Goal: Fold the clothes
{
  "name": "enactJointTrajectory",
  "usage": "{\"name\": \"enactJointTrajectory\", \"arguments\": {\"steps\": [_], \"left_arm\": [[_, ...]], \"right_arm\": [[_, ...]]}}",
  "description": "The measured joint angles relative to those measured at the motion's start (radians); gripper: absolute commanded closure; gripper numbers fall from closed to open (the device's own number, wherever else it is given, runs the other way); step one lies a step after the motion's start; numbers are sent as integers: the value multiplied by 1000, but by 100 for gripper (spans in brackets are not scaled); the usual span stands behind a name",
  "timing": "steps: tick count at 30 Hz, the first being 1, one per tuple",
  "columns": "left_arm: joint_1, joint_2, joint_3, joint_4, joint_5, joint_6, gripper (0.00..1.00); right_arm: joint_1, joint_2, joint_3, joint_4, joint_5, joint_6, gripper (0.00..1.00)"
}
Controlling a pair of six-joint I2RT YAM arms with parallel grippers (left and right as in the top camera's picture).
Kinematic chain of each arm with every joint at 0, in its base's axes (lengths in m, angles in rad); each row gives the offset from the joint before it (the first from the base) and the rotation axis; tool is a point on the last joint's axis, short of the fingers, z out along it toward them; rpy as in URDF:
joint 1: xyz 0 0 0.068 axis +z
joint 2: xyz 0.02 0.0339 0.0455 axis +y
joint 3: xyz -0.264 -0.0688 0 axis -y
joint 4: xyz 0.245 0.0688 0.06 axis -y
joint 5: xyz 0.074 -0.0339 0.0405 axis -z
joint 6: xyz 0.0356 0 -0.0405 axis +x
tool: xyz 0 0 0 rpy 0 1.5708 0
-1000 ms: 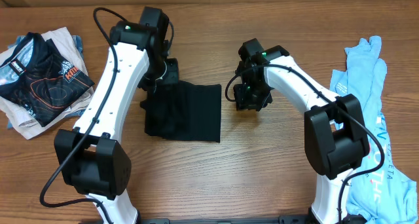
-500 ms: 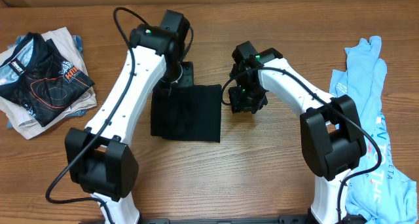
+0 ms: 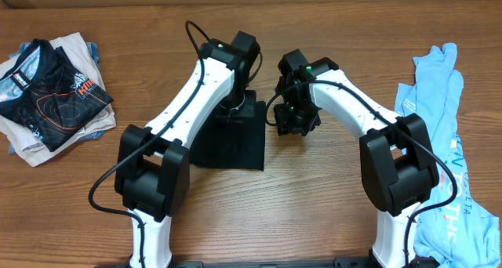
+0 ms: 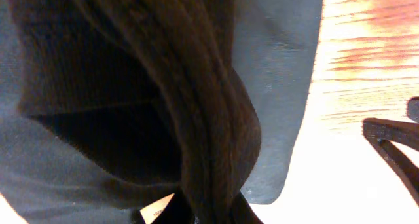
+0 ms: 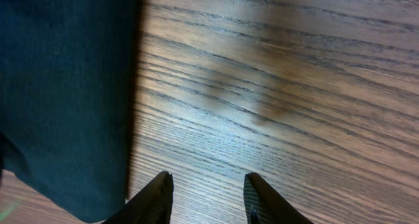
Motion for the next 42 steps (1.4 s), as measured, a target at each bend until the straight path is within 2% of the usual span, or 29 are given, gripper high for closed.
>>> {"name": "enactJointTrajectory", "arguments": {"steps": [6,12,22,24,30,35,42], "left_arm": [[-21,0,0,29,1,-6,90],[-22,0,0,42,22,-23,83],[-32,0,0,63,60,-23,83],[-32,0,0,64,63,-23,81],[-40,0,0,64,72,-26,66],[-51,0,0,68,82,-26,63],[-52,0,0,82,132,-6,64]], "right_arm": [[0,0,0,0,0,-1,61],[0,0,0,0,-1,0,61],[0,0,0,15,-32,4,61],[0,0,0,23,-35,13,60],[0,0,0,55,-74,106,60],[0,0,0,76,-89,191,60],[0,0,0,75,-95,229,60]]}}
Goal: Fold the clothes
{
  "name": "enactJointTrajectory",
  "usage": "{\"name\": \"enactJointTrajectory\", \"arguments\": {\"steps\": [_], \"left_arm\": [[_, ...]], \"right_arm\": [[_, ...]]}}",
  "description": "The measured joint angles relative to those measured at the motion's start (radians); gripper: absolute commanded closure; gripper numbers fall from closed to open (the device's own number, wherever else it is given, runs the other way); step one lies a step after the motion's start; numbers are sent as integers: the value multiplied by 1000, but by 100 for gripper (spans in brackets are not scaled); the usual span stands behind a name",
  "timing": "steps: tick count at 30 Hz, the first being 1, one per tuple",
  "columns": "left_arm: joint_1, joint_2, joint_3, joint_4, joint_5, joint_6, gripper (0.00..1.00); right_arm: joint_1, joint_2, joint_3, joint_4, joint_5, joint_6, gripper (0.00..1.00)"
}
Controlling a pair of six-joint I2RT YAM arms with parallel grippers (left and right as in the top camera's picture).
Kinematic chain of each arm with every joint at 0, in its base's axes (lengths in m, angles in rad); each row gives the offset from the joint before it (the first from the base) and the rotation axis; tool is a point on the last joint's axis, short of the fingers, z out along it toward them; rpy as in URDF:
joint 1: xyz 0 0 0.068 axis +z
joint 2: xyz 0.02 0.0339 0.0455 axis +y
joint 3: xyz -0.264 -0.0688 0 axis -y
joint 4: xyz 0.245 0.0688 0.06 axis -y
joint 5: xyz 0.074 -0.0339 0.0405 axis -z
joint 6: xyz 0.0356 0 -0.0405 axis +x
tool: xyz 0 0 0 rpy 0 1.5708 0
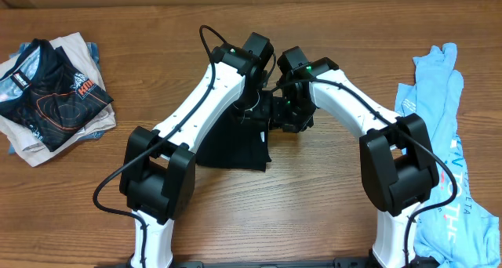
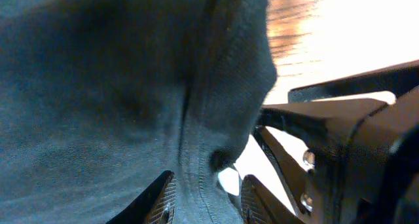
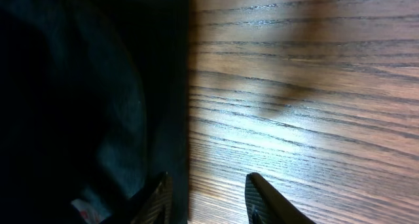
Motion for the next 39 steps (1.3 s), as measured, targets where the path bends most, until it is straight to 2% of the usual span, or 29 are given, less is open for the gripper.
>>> {"name": "enactJointTrajectory", "arguments": {"steps": [9,14,19,23,29,33,39], "left_arm": [[63,0,20,3,-8,47,62],[161,-3,42,96,-72,91,63],[220,-3,43,169,-111,138,65],[224,8,45,181,-118,159,66],[223,81,47,183,-130,187,65],[223,130,47,192,-166,197,54],[224,193,49,209,-221,200,57]], "right_arm": [[-40,0,3,-80,14,3,60],[-93,-37,24,-118,-11,-61,60],[-87,-159,48,-121,-233,-180,60],[-56,-182,61,-103,-374,-219,60],[-9,-138,55,-87,-453,-241,60],[7,-93,21,-56,-470,-247,60],[12,19,-68,-6,-476,-249,60]]}}
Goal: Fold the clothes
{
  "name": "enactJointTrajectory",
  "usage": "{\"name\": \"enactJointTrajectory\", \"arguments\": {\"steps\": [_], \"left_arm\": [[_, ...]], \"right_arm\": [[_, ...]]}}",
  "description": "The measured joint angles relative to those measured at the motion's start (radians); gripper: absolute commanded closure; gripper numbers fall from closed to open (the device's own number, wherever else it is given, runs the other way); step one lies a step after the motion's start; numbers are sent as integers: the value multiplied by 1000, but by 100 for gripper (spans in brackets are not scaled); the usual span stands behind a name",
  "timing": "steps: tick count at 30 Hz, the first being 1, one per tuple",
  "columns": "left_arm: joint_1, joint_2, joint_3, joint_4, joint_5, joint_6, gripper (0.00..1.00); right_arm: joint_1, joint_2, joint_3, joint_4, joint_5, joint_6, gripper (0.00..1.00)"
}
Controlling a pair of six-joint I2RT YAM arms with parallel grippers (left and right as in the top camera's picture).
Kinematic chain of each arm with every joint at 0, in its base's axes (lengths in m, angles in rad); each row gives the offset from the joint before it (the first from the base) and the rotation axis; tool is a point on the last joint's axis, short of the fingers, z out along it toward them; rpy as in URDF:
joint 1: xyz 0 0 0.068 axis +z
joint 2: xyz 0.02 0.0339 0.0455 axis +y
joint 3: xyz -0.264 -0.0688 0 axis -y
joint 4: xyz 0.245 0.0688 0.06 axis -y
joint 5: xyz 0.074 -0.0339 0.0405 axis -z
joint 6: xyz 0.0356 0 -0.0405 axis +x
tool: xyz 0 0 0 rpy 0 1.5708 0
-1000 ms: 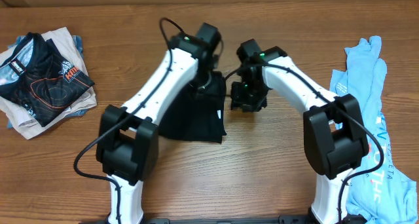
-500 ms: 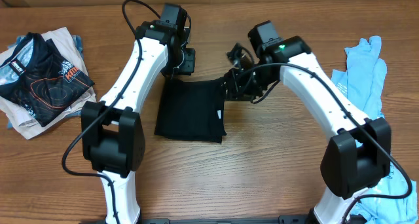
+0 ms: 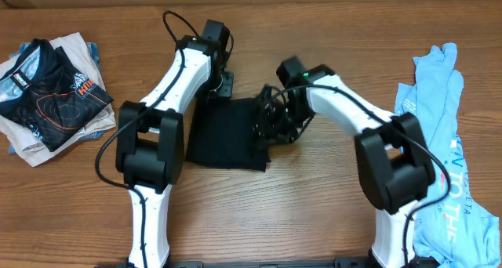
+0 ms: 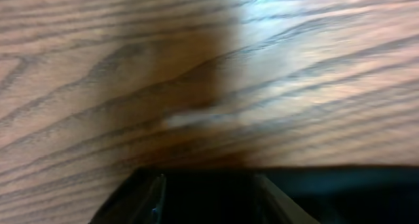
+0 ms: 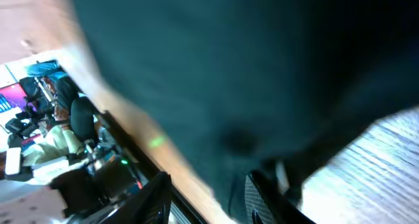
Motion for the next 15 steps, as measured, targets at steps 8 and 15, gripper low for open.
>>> {"name": "enactJointTrajectory", "arguments": {"steps": [8,15], "left_arm": [[0,40,18,-105,-57,2,77],[13,62,20,-359,-114,-25,85]], "right_arm": [[0,54,-60,-2,90,18,60],[-4,41,-56,24,209,50,60]]}}
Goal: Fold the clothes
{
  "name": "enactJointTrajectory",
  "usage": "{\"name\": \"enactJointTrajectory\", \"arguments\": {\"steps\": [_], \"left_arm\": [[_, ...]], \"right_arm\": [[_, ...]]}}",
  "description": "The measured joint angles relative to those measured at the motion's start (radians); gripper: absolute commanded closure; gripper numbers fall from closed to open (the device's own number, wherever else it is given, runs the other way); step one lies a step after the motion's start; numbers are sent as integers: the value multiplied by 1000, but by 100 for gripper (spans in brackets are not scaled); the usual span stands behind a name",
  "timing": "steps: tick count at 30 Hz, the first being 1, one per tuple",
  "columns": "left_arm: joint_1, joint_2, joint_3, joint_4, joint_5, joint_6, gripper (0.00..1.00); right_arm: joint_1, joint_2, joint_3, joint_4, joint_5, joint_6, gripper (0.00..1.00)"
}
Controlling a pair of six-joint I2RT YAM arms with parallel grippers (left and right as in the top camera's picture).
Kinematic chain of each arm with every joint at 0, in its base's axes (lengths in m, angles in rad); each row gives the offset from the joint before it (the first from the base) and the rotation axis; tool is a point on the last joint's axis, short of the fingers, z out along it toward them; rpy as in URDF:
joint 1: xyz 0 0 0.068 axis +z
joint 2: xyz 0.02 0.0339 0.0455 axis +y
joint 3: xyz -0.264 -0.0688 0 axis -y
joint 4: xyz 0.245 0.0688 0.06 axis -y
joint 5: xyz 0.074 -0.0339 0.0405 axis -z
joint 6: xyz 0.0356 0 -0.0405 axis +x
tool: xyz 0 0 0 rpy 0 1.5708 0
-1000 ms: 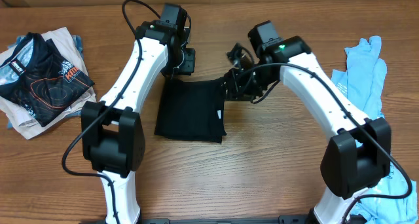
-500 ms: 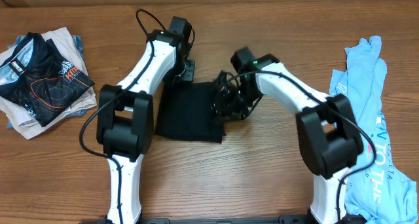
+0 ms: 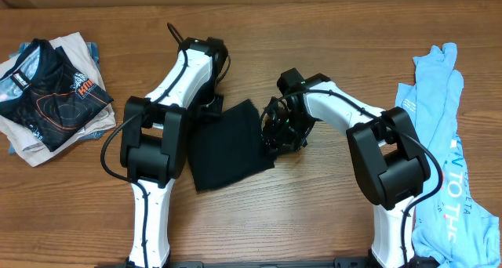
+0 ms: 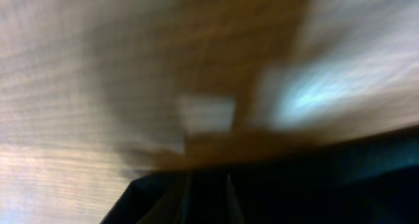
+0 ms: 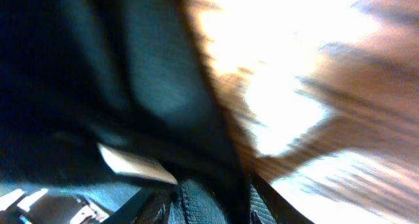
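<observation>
A folded black garment (image 3: 231,146) lies askew on the table's middle, its far edge tilted up to the right. My left gripper (image 3: 210,107) sits at its far left corner; in the blurred left wrist view the gripper (image 4: 208,201) has its fingers close together on dark cloth (image 4: 327,178). My right gripper (image 3: 271,135) is at the garment's right edge, wrist turned sideways. In the right wrist view the gripper (image 5: 209,204) has bunched black cloth (image 5: 78,86) filling the gap, with a white label (image 5: 134,164) beside it.
A pile of folded clothes (image 3: 51,92) with a black printed shirt on top lies at the far left. A light blue shirt (image 3: 439,143) is spread along the right edge. The wooden table (image 3: 314,221) shows in front of the arms.
The black garment has turned from square to slanted, its near end swung left. The left gripper came down from beyond the garment onto its far left corner, fingers narrowed. The right gripper has cloth between its fingers.
At first my left gripper was bunched in the garment's top and my right stood open on bare wood beside it. Then both met at the top right corner. Later the left was open beyond the garment and the right at its right edge. Now both are on the slanted garment.
</observation>
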Motion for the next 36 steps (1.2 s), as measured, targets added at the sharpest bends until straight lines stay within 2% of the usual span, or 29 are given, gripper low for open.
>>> {"name": "enactJointTrajectory", "arguments": {"steps": [6,13,17,18,19,20,21,25,27,30,32,35,36], "left_arm": [[17,13,-2,-128,-12,-55,96],[34,13,7,-153,-26,-101,96],[60,13,74,-171,-30,-117,95],[66,11,99,-173,-30,-118,87],[69,6,122,-172,-30,-121,62],[74,-2,143,-172,-32,-126,33],[74,-18,165,-171,-37,-124,26],[79,-104,209,-166,-41,-127,24],[79,-143,223,-182,-43,-128,30],[79,-167,229,-216,-44,-126,50],[79,-166,227,-229,-32,-119,60],[79,-166,225,-229,3,-102,85],[79,-166,224,-229,18,-91,89]], "right_arm": [[-50,0,45,-11,91,4,61],[-182,6,180,-177,286,4,60],[-216,5,282,-298,311,-2,60],[-216,3,293,-313,306,-5,60],[-213,-2,300,-326,288,-15,60],[-208,-7,302,-332,266,-26,60],[-196,-14,303,-338,231,-37,60],[-129,-34,304,-335,91,-69,60],[-87,-38,304,-325,27,-80,60],[-28,-38,304,-324,-35,-89,60],[7,-38,304,-329,-56,-92,60],[60,-40,293,-319,-77,-94,60],[76,-42,282,-306,-81,-94,60]]}}
